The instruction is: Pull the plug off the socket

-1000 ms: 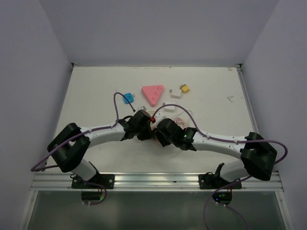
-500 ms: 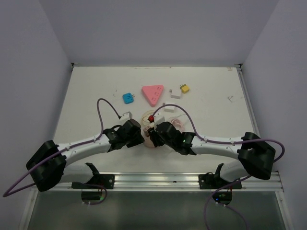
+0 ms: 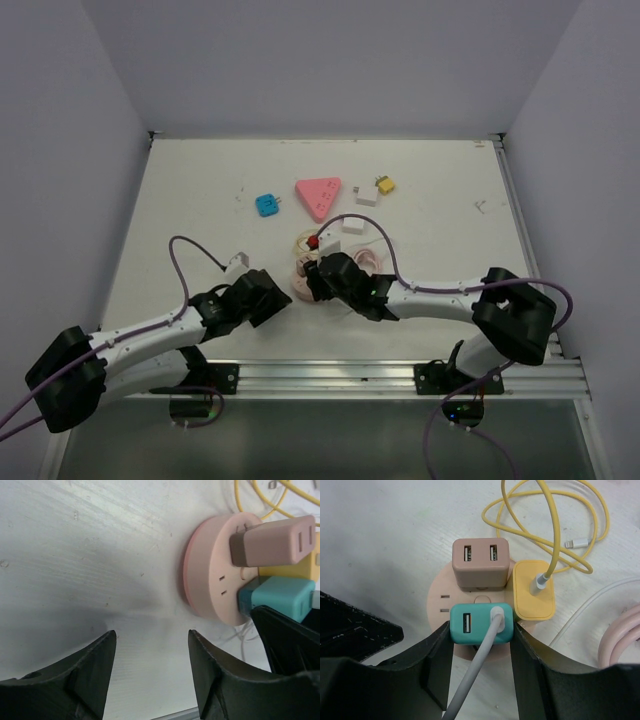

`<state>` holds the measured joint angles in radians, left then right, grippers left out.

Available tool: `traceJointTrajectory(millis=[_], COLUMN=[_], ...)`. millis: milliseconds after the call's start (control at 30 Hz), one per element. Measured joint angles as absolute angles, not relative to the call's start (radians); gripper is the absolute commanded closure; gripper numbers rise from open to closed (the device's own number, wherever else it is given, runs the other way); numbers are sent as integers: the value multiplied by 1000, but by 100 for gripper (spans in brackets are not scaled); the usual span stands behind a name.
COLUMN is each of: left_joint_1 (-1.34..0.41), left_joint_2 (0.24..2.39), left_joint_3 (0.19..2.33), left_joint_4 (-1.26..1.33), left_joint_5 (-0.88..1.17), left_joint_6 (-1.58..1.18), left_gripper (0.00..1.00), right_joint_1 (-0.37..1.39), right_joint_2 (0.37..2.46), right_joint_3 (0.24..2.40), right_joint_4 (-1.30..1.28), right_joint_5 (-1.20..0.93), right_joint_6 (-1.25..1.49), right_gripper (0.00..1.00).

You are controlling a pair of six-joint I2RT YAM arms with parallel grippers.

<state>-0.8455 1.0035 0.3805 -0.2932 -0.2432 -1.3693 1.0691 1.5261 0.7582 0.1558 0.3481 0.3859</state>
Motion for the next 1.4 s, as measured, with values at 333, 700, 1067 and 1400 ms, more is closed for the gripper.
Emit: traceJointTrajectory(millis=[333, 700, 1067, 1400], left_joint_1=[-827, -818, -813, -807], left_joint_2=[1039, 1101, 1006, 1166], left_joint_3=[287, 221, 100, 153], left_joint_4=[-47, 165, 323, 392], left_joint_5=[-235, -226, -249, -253], left_joint_6=[-1448, -1477, -1501, -1489], left_gripper=[41, 50, 44, 56], right_joint_1=[1069, 1067, 1067, 1066], right_joint_2=[1568, 1596, 1614, 1643], right_joint_3=[799, 819, 835, 863], right_joint_4=[152, 148, 148, 139], right_joint_5=[338, 328, 322, 323], right_joint_6=[397, 405, 413, 409], right_gripper=[100, 100, 100, 100])
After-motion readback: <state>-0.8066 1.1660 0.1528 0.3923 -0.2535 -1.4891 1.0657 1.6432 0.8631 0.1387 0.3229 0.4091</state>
